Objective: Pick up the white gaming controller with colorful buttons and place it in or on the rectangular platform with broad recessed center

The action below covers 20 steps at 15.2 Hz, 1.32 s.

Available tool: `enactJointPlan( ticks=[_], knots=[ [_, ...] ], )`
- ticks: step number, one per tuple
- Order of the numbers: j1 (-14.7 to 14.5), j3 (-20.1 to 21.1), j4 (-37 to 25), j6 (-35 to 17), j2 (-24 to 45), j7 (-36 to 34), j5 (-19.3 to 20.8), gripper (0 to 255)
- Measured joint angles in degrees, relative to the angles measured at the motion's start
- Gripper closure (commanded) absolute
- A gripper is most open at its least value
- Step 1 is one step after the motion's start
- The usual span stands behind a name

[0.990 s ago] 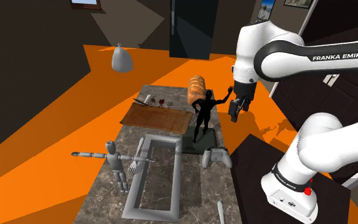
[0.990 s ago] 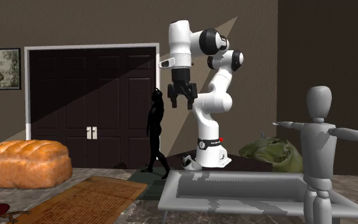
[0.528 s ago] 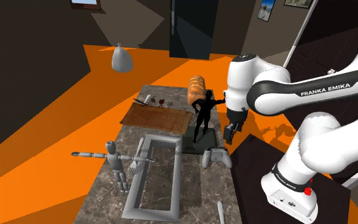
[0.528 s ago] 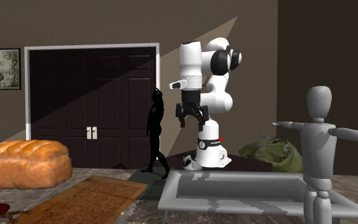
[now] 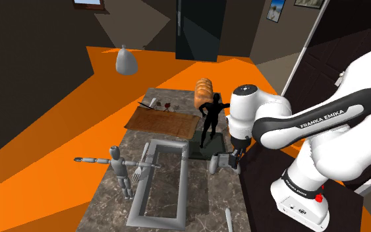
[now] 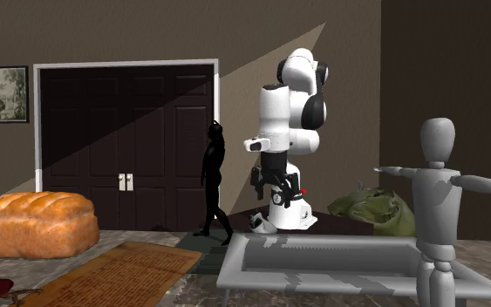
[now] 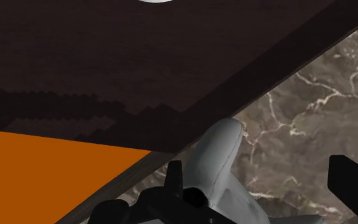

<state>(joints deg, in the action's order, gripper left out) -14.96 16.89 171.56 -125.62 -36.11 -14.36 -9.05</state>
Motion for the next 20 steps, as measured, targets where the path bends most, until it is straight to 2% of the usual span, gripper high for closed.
enactJointPlan(
  ticks=[5,12,13,20],
  knots=[
    [0.04,0.71,2.39,-5.86,3.40,-0.12,-0.42,0],
    [0.17,0.90,2.62,-7.06,4.44,-0.21,-0.41,0],
    [0.17,0.90,2.62,-7.06,4.44,-0.21,-0.41,255],
    [0.17,0.90,2.62,-7.06,4.44,-0.21,-0.41,255]
  ],
)
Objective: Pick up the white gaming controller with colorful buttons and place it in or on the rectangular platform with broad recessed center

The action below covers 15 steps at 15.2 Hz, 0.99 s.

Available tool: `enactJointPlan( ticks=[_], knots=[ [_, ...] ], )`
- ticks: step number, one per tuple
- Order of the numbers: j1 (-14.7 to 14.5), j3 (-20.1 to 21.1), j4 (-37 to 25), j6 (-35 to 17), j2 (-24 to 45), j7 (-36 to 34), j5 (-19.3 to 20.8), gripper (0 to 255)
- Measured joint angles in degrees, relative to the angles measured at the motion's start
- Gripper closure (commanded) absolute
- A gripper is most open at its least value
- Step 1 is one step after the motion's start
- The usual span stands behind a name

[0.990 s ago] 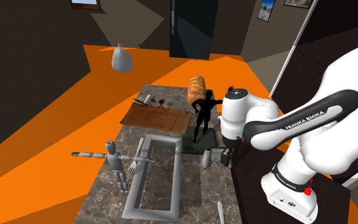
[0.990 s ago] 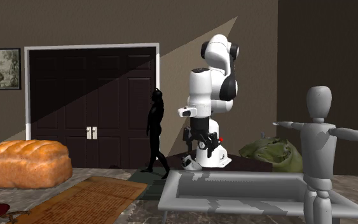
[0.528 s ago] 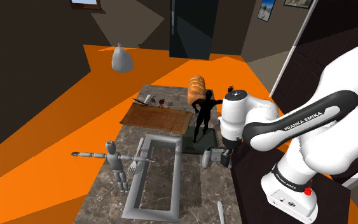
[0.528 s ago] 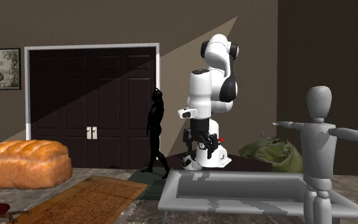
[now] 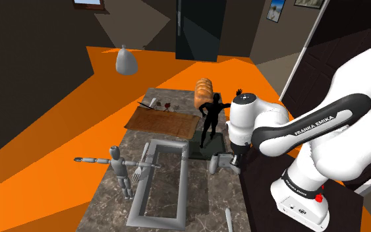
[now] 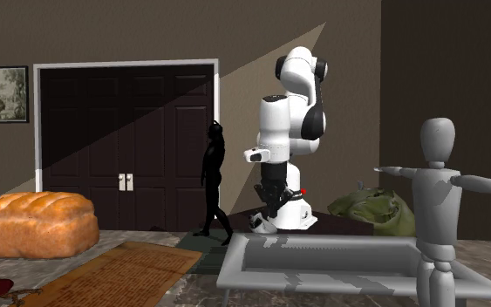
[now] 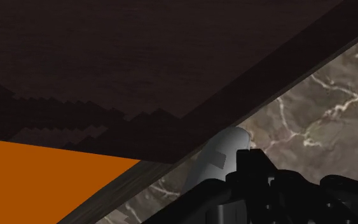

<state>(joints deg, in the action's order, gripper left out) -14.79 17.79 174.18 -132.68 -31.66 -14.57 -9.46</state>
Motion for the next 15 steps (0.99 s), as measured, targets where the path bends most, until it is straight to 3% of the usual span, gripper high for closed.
enactJointPlan(
  ticks=[2,3,5,10,15],
  knots=[
    [0.00,0.00,0.00,0.00,0.00,0.00,0.00,255],
    [0.00,0.00,0.00,0.00,0.00,0.00,0.00,0],
    [0.29,-1.44,-0.11,-0.41,-0.06,2.31,0.42,0],
    [1.27,-14.73,-3.19,-1.83,1.09,28.05,2.89,0],
    [0.94,-16.57,-2.20,-6.98,4.96,32.38,2.59,0]
  ],
)
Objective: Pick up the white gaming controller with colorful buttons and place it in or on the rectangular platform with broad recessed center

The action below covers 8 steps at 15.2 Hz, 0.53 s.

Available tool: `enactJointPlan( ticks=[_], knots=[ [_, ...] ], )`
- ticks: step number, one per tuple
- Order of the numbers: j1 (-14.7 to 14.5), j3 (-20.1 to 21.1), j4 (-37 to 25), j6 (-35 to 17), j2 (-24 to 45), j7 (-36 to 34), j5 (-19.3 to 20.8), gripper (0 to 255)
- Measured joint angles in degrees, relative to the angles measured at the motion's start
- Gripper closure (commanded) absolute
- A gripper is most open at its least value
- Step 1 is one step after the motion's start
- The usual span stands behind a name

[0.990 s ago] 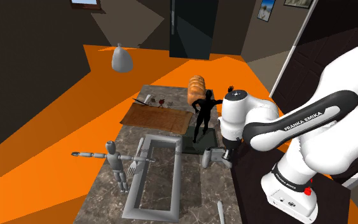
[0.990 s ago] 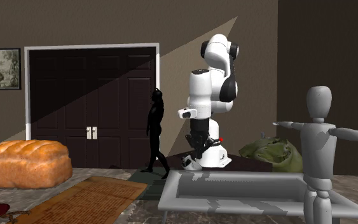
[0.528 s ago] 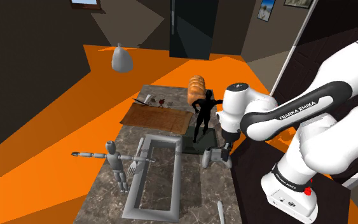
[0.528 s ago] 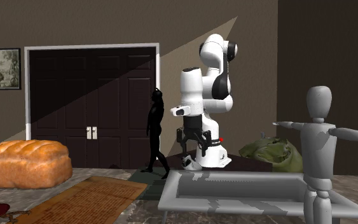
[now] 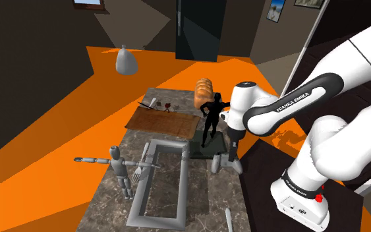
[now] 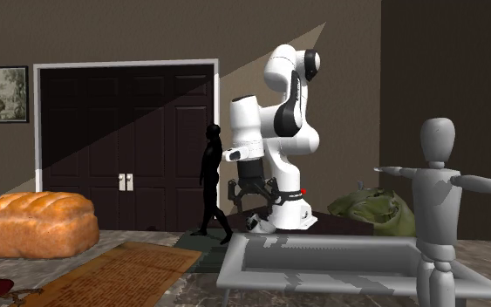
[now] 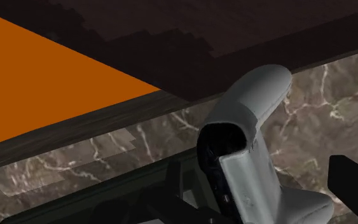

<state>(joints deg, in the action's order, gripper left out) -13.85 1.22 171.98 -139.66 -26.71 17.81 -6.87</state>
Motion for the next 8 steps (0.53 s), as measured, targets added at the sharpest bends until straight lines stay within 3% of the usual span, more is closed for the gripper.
enactJointPlan(
  ticks=[4,8],
  knots=[
    [-0.46,-0.06,0.69,-4.10,3.38,0.44,-0.62,0],
    [-0.55,-0.05,0.75,-4.67,3.86,0.46,-0.73,0]
  ],
)
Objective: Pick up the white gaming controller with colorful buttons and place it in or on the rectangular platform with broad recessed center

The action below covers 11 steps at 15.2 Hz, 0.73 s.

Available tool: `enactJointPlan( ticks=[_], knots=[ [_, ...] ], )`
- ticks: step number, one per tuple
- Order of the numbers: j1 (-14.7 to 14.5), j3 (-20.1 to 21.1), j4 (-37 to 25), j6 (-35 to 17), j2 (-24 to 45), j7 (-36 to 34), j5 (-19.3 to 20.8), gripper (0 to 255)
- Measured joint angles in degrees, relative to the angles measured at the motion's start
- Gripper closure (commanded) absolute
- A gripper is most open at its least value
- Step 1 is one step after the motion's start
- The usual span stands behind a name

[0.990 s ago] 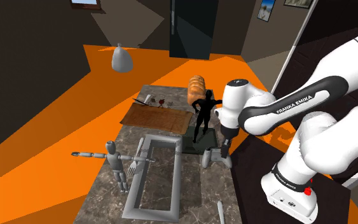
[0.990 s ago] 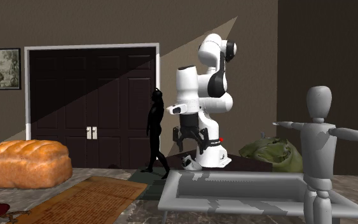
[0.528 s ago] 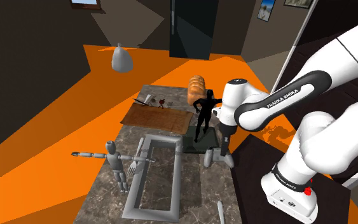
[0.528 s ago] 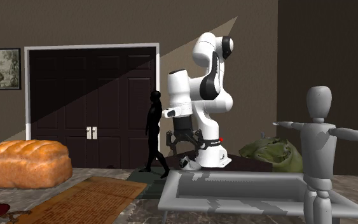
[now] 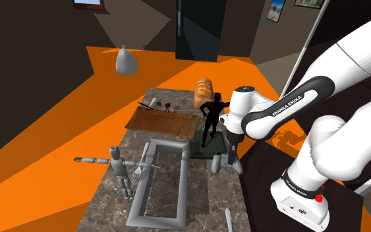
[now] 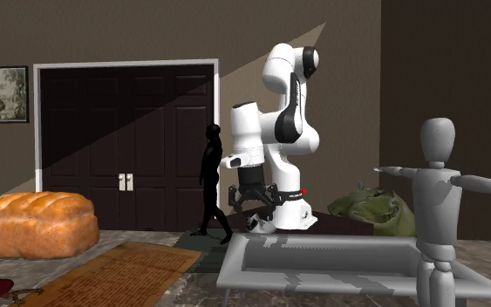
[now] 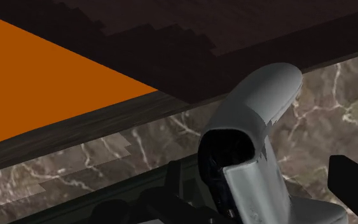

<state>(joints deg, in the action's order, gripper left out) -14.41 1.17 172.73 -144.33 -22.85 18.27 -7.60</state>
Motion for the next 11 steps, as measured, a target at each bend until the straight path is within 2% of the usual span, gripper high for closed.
enactJointPlan(
  ticks=[1,2,11],
  knots=[
    [0.00,0.00,0.00,-0.02,0.01,0.00,0.00,0],
    [0.00,0.00,0.00,-0.02,0.01,0.00,0.00,255],
    [-0.02,-0.01,-0.05,0.05,-0.01,0.04,-0.01,255]
  ],
)
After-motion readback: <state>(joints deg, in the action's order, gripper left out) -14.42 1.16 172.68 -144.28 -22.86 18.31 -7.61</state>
